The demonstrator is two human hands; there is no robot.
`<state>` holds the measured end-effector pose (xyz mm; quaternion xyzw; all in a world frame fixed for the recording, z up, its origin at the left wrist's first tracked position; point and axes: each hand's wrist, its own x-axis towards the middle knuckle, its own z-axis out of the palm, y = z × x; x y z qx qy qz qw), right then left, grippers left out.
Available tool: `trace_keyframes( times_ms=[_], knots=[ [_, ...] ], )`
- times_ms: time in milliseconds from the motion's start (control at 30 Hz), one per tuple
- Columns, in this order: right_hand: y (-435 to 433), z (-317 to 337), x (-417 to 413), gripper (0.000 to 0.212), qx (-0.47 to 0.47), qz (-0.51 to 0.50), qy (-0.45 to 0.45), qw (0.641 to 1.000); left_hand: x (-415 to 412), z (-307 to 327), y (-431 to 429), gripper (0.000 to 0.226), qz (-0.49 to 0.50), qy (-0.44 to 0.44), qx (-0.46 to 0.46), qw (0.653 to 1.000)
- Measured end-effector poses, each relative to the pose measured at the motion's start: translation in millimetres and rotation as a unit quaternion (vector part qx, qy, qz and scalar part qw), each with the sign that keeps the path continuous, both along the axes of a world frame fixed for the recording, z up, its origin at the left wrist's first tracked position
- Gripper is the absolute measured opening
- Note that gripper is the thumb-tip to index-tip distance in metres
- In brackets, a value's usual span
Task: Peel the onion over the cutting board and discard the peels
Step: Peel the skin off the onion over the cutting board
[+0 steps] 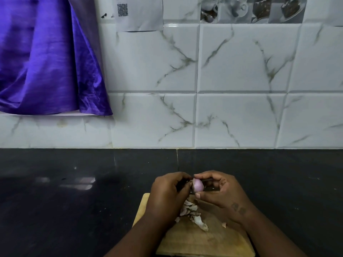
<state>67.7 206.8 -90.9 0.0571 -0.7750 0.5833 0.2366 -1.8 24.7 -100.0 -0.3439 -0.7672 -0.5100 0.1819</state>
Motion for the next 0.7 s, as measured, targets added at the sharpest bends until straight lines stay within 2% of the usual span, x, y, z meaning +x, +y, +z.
trace_keyframes(
  times_ms=[167, 333, 533, 700],
  knots=[
    [-3, -3, -2, 0.045, 0.02, -0.019, 0.017, 0.999, 4, 2, 2, 0.007, 0.009, -0.011, 0.019, 1.0],
    [-4, -4, -2, 0.044, 0.021, -0.008, 0.037, 0.999, 5, 2, 4, 0.012, 0.025, -0.016, 0.037, 0.999],
    [-4, -2, -2, 0.043, -0.009, 0.02, 0.035, 0.999, 2, 4, 3, 0.018, -0.024, -0.15, 0.12, 0.981],
    [0, 0, -2, 0.046, -0.052, 0.02, 0.037, 0.998, -5, -1, 5, 0.028, 0.012, -0.226, 0.15, 0.962]
  ],
)
